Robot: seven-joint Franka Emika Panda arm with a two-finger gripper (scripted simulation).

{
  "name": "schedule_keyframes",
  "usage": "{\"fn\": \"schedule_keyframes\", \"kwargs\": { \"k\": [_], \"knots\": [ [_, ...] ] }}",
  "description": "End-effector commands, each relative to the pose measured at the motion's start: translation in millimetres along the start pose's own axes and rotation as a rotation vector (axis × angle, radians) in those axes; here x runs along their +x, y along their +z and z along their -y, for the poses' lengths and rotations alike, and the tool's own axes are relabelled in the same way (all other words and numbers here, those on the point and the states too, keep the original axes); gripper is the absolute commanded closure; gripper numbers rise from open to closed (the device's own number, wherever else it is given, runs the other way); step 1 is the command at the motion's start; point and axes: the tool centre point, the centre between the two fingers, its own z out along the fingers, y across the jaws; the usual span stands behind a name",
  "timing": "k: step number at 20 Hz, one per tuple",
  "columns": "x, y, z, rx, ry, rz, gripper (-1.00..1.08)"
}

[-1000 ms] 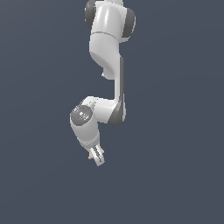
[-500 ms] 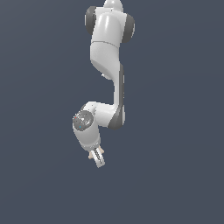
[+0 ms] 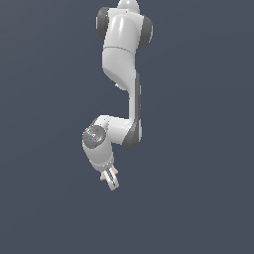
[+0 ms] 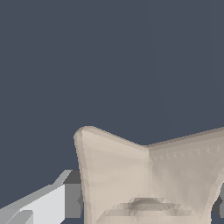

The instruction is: Pick up the object and move it to a goal position.

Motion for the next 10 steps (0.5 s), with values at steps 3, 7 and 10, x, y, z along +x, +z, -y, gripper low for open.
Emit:
{"fn": "schedule_keyframes", "kwargs": {
  "k": [3, 7, 10],
  "knots": [
    [0.1, -2.3, -0.5, 0.0, 0.0, 0.0, 1.08],
    [0.4, -12.1, -3.0, 0.0, 0.0, 0.0, 1.08],
    [0.8, -24.9, -6.3, 0.0, 0.0, 0.0, 1.08]
  ]
}}
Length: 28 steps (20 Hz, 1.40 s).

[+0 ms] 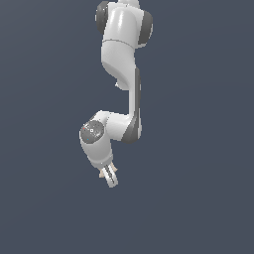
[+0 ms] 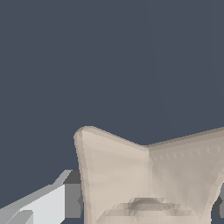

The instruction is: Pick up the object and move it to a goal position.

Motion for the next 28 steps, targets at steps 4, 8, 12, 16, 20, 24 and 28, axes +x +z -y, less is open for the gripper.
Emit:
{"fn": "schedule_keyframes", "kwargs": {
  "k": [4, 8, 12, 16, 20, 24, 28],
  "knots": [
    [1.5, -32.0, -7.9, 0.002, 0.0, 0.0, 1.08],
    [2.9, -67.4, -17.0, 0.002, 0.001, 0.001, 1.08],
    [4.7, -112.0, -28.3, 0.002, 0.001, 0.001, 1.08],
    [7.0, -158.6, -40.2, 0.002, 0.002, 0.002, 1.08],
    [9.3, -205.3, -51.8, 0.002, 0.002, 0.001, 1.08],
    [11.9, -251.5, -63.0, 0.002, 0.003, 0.001, 1.08],
    [14.5, -296.9, -73.5, 0.001, 0.003, 0.0, 1.08]
  ]
}}
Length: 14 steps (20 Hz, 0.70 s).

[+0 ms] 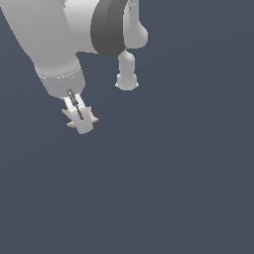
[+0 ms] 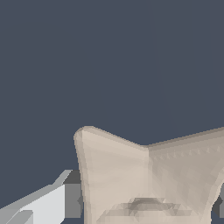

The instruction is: Pick up the object and move it to a goal position.

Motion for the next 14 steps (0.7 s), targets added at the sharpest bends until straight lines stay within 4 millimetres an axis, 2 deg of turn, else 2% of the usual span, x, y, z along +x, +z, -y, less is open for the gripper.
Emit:
{"fn": "schedule_keyframes", "kwargs": {
  "k": [1, 8, 14],
  "knots": [
    [1.4, -28.3, -7.0, -0.001, 0.0, 0.0, 1.08],
    [5.7, -97.9, -21.1, -0.002, -0.001, -0.001, 1.08],
    [8.7, -133.9, -27.3, -0.002, -0.002, -0.001, 1.08]
  ]
}}
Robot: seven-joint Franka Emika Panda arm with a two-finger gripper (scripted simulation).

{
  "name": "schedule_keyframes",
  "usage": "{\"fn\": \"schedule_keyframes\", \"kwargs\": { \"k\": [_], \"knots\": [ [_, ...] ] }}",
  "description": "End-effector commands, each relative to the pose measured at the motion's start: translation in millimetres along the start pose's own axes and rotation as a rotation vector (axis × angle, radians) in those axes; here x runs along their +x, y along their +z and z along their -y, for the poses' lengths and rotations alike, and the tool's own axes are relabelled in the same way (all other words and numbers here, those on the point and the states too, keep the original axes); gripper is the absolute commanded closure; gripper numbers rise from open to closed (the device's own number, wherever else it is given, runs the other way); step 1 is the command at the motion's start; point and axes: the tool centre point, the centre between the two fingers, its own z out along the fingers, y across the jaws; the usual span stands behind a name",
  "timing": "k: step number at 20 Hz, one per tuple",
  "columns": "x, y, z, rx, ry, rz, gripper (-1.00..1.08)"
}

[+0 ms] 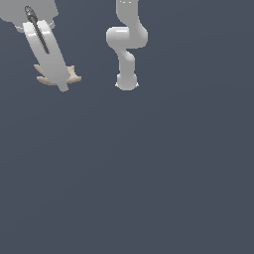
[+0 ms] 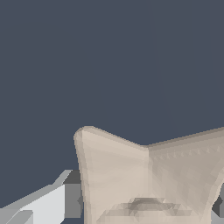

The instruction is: Pick up the object and move it to a goal position.

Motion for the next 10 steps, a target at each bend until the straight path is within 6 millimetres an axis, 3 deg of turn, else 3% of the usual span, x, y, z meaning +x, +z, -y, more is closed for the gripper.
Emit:
{"fn": "schedule_keyframes", "kwargs": {
  "k": [1, 10],
  "knots": [
    [0.9, -11.6, -2.1, -0.001, -0.001, 0.001, 1.08],
    [2.7, -26.8, -4.0, -0.001, -0.001, 0.001, 1.08]
  ]
}}
